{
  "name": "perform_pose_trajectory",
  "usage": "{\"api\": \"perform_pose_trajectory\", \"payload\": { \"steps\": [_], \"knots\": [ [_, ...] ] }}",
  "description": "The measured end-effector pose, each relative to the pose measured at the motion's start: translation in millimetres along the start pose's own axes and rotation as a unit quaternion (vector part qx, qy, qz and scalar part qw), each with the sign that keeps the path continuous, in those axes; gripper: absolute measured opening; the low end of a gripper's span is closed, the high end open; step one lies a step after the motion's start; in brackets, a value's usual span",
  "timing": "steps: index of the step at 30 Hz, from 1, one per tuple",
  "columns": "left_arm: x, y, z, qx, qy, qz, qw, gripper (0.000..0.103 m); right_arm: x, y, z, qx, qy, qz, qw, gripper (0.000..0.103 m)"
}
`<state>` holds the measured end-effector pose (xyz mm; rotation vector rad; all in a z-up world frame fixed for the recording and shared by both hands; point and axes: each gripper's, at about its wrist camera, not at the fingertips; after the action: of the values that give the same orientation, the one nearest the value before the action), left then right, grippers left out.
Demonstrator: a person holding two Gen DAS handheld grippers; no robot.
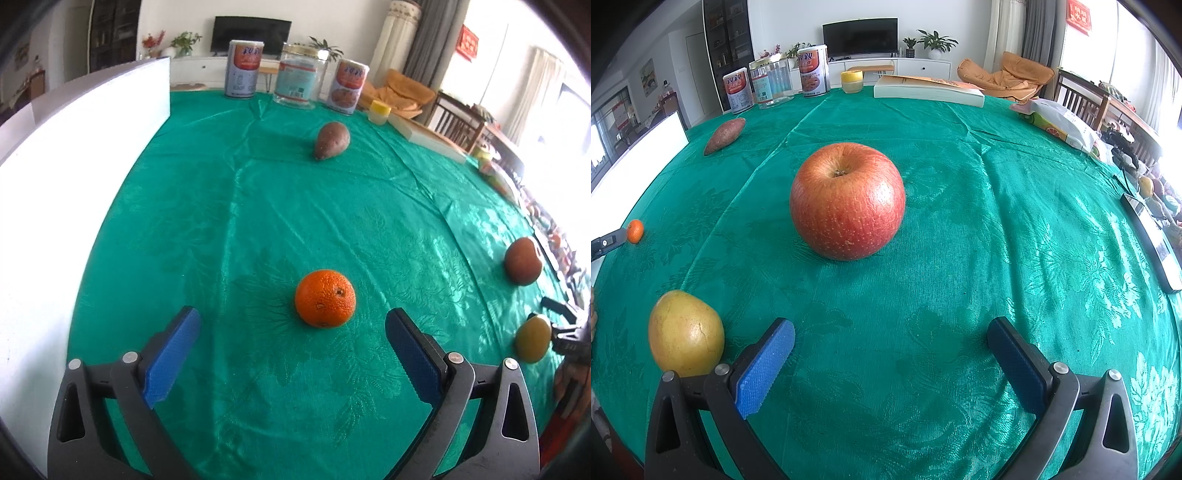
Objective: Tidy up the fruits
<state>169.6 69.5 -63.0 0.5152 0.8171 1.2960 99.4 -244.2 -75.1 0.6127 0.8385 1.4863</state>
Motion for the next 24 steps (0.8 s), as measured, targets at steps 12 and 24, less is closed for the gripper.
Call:
{"api": "perform_pose_trajectory", "payload": {
  "steps": [12, 24],
  "knots": [
    [-32, -6, 10, 0.024, -0.051, 0.026, 0.9981, 0.030, -9, 19, 24, -0.013, -0.025, 0.060, 0.998, 0.102],
    [-24, 89, 24, 0.020, 0.013, -0.042, 0.9988, 0.029, 15, -29, 94, 0.096, 0.018, 0.043, 0.994, 0.069]
  ]
}}
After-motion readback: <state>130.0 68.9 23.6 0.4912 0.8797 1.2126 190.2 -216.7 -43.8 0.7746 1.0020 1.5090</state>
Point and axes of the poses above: each gripper's, at about its wrist camera, not at the fingertips, and y roughly against the way its jaws point, x to its left, z to its top, and after that the axes turned 6 degrees about -z, right-handed
